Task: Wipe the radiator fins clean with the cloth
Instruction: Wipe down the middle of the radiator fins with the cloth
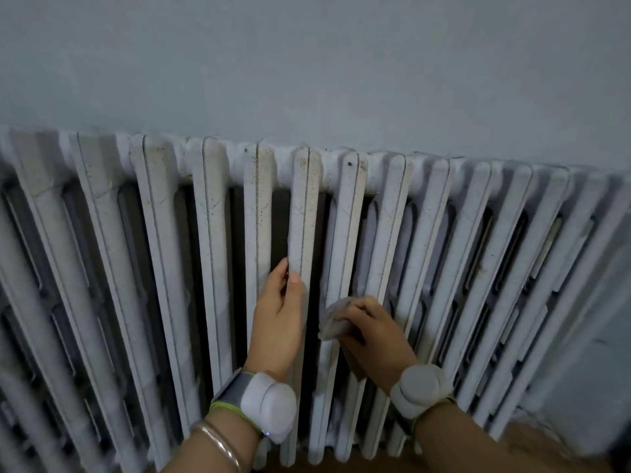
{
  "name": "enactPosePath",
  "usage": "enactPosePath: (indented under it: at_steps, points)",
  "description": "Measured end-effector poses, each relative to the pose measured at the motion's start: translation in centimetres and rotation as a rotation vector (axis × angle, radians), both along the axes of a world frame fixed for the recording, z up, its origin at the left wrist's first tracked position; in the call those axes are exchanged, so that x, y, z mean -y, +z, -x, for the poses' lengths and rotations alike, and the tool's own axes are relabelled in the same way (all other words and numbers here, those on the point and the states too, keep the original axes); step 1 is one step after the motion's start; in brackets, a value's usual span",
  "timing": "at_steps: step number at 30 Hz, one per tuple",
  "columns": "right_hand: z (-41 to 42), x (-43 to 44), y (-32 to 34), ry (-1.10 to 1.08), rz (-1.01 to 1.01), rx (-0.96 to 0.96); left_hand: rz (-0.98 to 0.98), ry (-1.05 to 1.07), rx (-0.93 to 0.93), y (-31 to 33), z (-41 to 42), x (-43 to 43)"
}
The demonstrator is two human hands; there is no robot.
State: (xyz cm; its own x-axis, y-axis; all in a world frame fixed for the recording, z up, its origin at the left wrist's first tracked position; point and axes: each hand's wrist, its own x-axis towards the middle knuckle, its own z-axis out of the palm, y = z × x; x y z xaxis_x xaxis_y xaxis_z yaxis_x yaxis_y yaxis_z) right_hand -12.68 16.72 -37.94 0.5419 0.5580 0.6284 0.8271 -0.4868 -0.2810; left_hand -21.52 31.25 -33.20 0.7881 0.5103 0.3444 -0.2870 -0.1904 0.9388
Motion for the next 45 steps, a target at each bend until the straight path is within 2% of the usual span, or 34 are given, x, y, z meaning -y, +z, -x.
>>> enactPosePath:
  at_steps: [4,7,11,14,18,28,33,35,38,41,45]
  points:
    - [0.4,1.9,2.2,0.062,-0.069,-0.109,-0.141,0.173,0.161,-0.1,0.1,0.6]
    - [0.9,2.5,5.1,-0.030,-0.181,-0.032,-0.291,0.239,0.254,-0.1,0.1,1.1]
    - [0.8,2.5,8.5,-0.144,-0.489,0.270,-0.266,0.099,0.181,-0.3,-0.6,2.3]
    - [-0.1,2.0,9.9,-0.136,-0.646,0.228,-0.200,-0.006,0.094,-0.5,-1.3,3.0]
    - [-1.4,1.0,10.6,-0.160,-0.704,0.263,-0.115,-0.067,0.008,-0.6,-2.5,3.4]
    - [-2.9,0.2,7.2,-0.225,-0.615,0.286,-0.011,-0.083,-0.018,-0.5,-3.5,3.5]
    - [-2.2,0.5,4.3,-0.287,-0.500,0.048,-0.014,-0.099,-0.035,-0.3,-3.4,3.2]
    - [-1.9,0.9,2.9,-0.313,-0.459,0.037,-0.020,-0.103,-0.037,-0.3,-3.3,3.2]
    - [-1.5,1.3,1.1,-0.271,-0.394,0.085,-0.017,-0.124,-0.037,-0.3,-3.1,3.1]
    - [-0.6,1.9,0.6,-0.155,-0.388,0.045,-0.012,-0.130,-0.047,-0.1,-2.9,3.1]
    - [-0.4,3.2,-0.4,-0.109,-0.256,0.053,0.007,-0.159,-0.045,0.4,-2.4,3.2]
